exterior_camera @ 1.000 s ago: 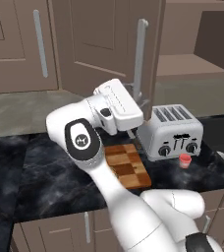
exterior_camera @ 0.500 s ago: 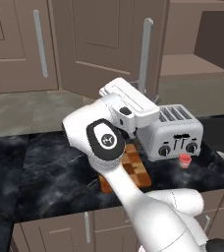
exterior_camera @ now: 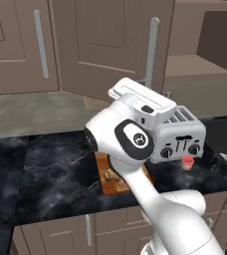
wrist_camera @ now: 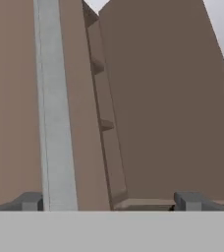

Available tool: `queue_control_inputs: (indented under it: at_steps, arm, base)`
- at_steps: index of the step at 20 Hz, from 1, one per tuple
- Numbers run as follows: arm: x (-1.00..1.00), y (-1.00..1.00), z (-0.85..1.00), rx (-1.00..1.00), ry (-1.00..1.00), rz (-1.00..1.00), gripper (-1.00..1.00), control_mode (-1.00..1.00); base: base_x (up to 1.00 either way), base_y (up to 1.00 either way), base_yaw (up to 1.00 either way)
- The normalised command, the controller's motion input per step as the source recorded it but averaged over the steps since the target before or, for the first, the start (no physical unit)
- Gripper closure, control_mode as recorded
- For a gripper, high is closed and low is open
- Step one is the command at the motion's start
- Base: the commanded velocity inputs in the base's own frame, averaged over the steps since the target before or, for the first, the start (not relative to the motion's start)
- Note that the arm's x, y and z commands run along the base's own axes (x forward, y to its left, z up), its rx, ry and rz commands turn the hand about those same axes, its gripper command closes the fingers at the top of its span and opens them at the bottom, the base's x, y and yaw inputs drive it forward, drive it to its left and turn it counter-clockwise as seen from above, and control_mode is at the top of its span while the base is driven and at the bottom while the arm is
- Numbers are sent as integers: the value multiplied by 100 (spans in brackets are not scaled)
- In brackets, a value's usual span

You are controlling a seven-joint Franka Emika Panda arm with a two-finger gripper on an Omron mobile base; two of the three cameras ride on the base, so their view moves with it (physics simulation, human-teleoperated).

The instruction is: Pick the bread, place it on the cutting board, pick the jam, place it on the counter, and close the cabinet.

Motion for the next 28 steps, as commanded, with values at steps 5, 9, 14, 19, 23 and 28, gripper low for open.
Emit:
queue_control_inputs:
  at_steps: [5, 9, 14, 19, 23, 28]
  arm:
    - [27, -34, 0, 0, 1, 18, -100, -100]
    - [39, -15, 0, 0, 2, 14, -100, -100]
    - [47, -1, 0, 0, 0, 10, -100, -100]
    - [51, 0, 0, 0, 0, 9, -100, -100]
    - [53, 0, 0, 0, 0, 8, -100, -100]
    - [49, 0, 0, 0, 0, 9, -100, -100]
  base:
    - [0, 0, 0]
    - [0, 0, 0]
    - [0, 0, 0]
    - [0, 0, 0]
    - [0, 0, 0]
    - [0, 0, 0]
